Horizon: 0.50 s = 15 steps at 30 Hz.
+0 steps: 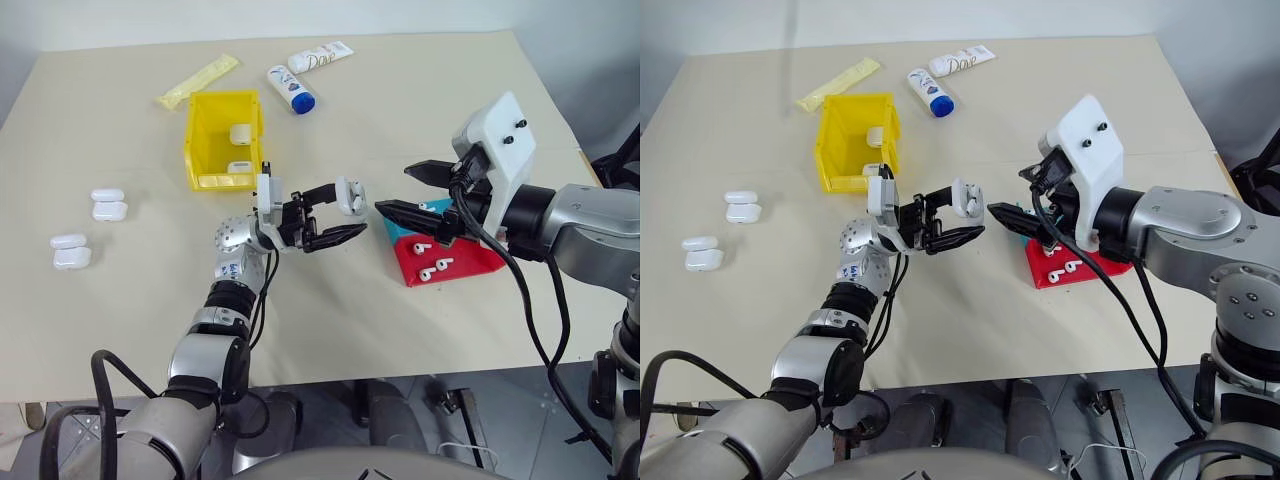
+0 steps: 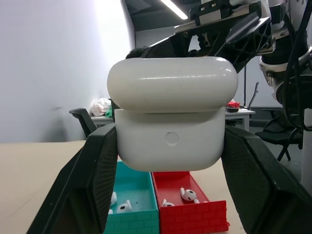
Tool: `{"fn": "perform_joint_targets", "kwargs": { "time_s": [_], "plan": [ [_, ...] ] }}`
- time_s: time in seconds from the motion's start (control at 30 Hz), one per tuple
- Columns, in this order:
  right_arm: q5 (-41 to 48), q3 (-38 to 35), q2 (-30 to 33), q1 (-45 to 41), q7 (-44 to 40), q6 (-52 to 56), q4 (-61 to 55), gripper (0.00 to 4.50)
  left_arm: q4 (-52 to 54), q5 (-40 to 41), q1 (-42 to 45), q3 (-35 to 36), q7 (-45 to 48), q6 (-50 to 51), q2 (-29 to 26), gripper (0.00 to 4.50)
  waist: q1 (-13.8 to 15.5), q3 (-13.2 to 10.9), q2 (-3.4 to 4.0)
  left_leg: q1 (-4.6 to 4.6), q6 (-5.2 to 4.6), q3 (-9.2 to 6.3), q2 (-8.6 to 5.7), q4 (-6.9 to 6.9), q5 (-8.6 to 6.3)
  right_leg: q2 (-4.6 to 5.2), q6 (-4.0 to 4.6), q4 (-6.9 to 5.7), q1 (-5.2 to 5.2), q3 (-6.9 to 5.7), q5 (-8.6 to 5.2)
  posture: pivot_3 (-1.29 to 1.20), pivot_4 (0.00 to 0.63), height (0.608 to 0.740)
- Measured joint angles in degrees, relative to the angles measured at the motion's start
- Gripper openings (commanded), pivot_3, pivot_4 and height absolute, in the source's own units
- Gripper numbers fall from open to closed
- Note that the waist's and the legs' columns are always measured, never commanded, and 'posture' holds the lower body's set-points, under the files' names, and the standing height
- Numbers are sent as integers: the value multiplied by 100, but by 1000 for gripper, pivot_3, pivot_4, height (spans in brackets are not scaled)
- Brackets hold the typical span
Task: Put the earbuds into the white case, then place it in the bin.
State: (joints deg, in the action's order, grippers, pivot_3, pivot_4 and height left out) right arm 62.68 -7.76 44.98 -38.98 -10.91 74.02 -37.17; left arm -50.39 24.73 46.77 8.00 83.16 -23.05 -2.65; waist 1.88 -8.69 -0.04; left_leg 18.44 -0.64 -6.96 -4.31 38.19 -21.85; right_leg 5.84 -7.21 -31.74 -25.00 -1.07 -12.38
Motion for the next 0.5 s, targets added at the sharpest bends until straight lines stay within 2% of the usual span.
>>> {"fn": "perform_joint_targets", "kwargs": {
  "time_s": [0.5],
  "plan": [
    [-189, 265, -468, -196, 40, -35, 147, 3453, -39, -4, 4, 2, 25, -1, 33, 2788, -16, 0, 0, 0, 0, -1, 0, 0, 0, 0, 0, -1, -2, 0, 0, 0, 150, 740]
  ]
}}
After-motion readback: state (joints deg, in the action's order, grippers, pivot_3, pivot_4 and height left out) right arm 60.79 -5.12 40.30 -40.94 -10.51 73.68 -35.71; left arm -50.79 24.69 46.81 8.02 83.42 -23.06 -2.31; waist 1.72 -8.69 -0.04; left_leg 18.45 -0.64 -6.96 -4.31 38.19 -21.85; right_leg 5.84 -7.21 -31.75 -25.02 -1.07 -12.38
